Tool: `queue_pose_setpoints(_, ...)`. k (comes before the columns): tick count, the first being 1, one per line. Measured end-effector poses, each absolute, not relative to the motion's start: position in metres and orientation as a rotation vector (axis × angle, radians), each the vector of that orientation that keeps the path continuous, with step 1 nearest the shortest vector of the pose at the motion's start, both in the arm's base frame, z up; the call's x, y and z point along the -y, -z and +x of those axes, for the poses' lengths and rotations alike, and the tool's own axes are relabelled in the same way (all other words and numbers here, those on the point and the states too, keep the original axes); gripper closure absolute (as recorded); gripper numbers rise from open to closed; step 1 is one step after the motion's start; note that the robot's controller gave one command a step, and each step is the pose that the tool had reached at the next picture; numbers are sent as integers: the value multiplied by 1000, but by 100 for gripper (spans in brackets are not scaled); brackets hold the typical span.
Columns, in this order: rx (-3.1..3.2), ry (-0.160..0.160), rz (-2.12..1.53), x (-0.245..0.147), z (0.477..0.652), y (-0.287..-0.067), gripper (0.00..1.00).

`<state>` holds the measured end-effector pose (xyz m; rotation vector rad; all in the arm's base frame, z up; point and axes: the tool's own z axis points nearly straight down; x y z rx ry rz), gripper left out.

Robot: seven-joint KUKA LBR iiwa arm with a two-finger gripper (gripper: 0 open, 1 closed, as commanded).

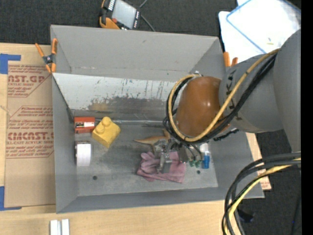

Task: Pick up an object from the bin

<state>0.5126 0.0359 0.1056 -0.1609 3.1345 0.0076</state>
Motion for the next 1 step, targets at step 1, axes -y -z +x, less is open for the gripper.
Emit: queue_pose_setpoints(1, -3139, -7, -162, -36, 511, -133, 100)
